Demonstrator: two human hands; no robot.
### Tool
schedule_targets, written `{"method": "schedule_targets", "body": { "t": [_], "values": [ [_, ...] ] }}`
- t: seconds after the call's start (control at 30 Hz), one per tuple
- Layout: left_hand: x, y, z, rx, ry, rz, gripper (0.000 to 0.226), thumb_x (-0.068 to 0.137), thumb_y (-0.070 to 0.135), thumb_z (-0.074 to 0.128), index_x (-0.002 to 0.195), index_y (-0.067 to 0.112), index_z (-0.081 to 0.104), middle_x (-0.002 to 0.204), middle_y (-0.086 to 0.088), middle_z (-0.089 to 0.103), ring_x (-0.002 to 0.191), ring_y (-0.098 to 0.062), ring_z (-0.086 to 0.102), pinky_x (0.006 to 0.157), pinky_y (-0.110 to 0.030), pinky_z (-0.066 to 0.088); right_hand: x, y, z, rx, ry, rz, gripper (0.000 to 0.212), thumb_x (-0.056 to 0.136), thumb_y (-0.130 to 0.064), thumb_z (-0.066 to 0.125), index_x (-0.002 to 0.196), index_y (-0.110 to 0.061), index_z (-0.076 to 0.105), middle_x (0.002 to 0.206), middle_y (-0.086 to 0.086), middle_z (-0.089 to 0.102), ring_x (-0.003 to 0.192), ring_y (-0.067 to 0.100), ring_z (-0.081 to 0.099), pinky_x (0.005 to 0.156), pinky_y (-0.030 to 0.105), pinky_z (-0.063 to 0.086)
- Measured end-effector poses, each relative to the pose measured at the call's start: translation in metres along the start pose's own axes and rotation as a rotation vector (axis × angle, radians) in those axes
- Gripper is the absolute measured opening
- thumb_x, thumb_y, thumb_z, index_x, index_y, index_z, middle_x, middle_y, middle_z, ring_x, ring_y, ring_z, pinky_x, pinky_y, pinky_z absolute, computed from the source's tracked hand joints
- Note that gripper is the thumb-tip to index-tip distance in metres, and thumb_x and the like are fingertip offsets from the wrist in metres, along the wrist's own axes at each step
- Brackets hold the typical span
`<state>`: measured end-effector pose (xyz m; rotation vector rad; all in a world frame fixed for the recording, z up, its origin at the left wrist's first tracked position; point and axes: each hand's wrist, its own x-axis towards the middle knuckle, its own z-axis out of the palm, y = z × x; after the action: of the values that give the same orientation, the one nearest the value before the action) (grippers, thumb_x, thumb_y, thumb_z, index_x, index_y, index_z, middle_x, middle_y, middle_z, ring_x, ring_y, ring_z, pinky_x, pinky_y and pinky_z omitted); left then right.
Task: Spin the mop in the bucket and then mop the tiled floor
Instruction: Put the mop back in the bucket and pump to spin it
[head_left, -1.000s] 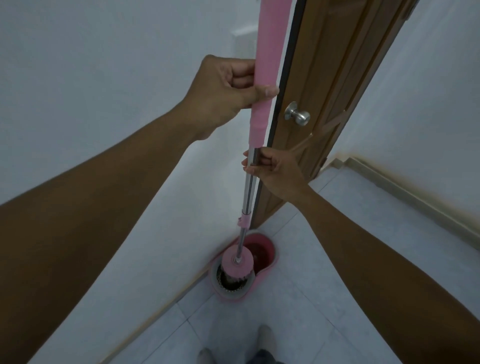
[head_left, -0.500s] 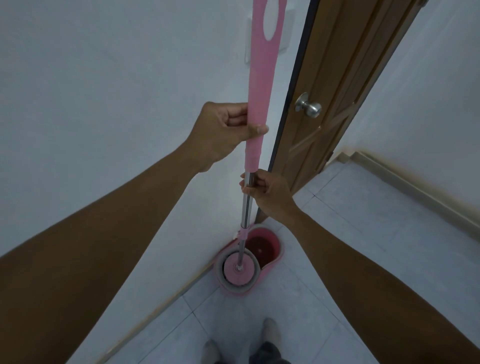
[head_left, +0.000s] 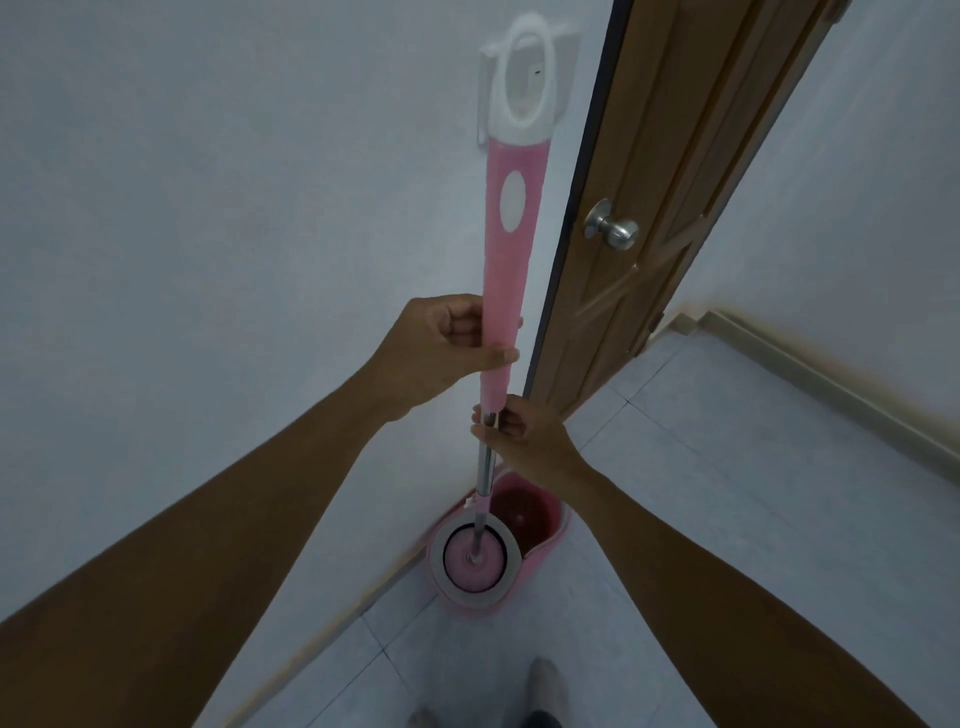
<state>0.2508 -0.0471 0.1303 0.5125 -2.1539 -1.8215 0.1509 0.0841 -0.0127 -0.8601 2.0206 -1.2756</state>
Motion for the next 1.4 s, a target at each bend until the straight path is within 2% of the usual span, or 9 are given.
{"method": "schedule_targets", "body": {
  "t": [0.2,0.37,0.53,0.8,1.0,1.1,1.2,1.3,1.4],
  "values": [
    [0.014,0.026,-0.007,-0.037,-0.089,0.057,0.051,0.083,0.001,0.071,0.132,0.009,0.058,0.124,-0.004,0.07,0.111,-0.018,0.069,0.097,-0.038,0.054,0.011,-0.011,-0.014,0.067,-0.032,-0.01,0.037,0.084,-0.014,0.075,0.12,-0.009,0.068,0.113,0.0,0.073,0.104,0.011,0.069,0.095,0.026,0.053],
    [0.019,-0.005,-0.002,0.019,-0.067,0.02,0.045,0.079,0.008,0.074,0.123,0.007,0.065,0.114,-0.005,0.073,0.102,-0.019,0.072,0.097,-0.045,0.055,0.015,0.019,0.0,0.043,-0.043,0.039,0.027,0.088,-0.007,0.069,0.114,-0.008,0.069,0.107,-0.005,0.073,0.094,-0.003,0.067,0.08,0.005,0.049],
    [0.04,-0.033,-0.008,0.02,-0.028,0.023,0.044,0.079,0.008,0.075,0.122,0.008,0.065,0.11,-0.004,0.074,0.1,-0.016,0.073,0.094,-0.04,0.056,0.039,0.043,0.016,0.061,-0.002,0.013,0.024,0.087,0.004,0.065,0.112,0.002,0.067,0.1,-0.001,0.071,0.087,-0.009,0.067,0.079,0.005,0.049],
    [0.037,-0.101,-0.001,-0.018,0.016,-0.031,0.042,0.08,0.001,0.075,0.121,0.004,0.065,0.106,0.002,0.075,0.098,-0.012,0.073,0.091,-0.03,0.058,0.044,0.092,0.038,-0.028,-0.04,0.002,0.022,0.087,-0.001,0.066,0.106,-0.013,0.069,0.096,-0.016,0.071,0.09,-0.003,0.068,0.085,0.016,0.055],
    [0.033,-0.152,0.025,-0.019,0.007,-0.144,0.042,0.079,-0.006,0.075,0.119,-0.003,0.065,0.11,-0.009,0.074,0.096,-0.016,0.073,0.09,-0.03,0.058,0.041,0.136,0.044,-0.057,-0.118,0.162,0.023,0.092,-0.007,0.062,0.114,-0.012,0.068,0.09,-0.016,0.066,0.073,-0.023,0.059,0.061,-0.002,0.044],
    [0.031,-0.168,0.046,-0.015,-0.058,-0.198,0.042,0.077,-0.01,0.075,0.118,-0.002,0.066,0.112,-0.016,0.073,0.096,-0.02,0.072,0.089,-0.033,0.058,0.038,0.157,0.038,-0.073,-0.183,0.258,0.021,0.091,-0.008,0.064,0.111,-0.017,0.067,0.081,-0.011,0.066,0.062,-0.019,0.06,0.052,0.002,0.043],
    [0.023,-0.175,0.065,-0.013,-0.077,-0.2,0.043,0.077,-0.004,0.078,0.119,0.002,0.067,0.112,-0.014,0.073,0.101,-0.028,0.072,0.094,-0.044,0.056,0.029,0.173,0.031,-0.05,-0.201,0.316,0.018,0.088,-0.012,0.068,0.105,-0.017,0.069,0.082,-0.004,0.074,0.07,-0.004,0.069,0.064,0.013,0.05],
    [0.019,-0.164,0.072,-0.044,-0.064,-0.184,0.043,0.075,0.0,0.08,0.116,0.001,0.069,0.11,-0.017,0.073,0.101,-0.032,0.071,0.094,-0.05,0.055,0.021,0.167,0.021,0.003,-0.2,0.261,0.014,0.086,-0.015,0.07,0.1,-0.019,0.07,0.088,-0.002,0.076,0.081,0.004,0.073,0.074,0.021,0.055],
    [0.02,-0.13,0.07,-0.066,-0.029,-0.132,0.048,0.072,0.006,0.079,0.117,-0.003,0.066,0.112,-0.018,0.073,0.101,-0.032,0.071,0.091,-0.044,0.058,0.016,0.138,0.01,0.081,-0.114,0.168,0.029,0.084,-0.022,0.075,0.113,-0.016,0.07,0.102,-0.005,0.075,0.094,0.002,0.07,0.08,0.017,0.056]
  ]
}}
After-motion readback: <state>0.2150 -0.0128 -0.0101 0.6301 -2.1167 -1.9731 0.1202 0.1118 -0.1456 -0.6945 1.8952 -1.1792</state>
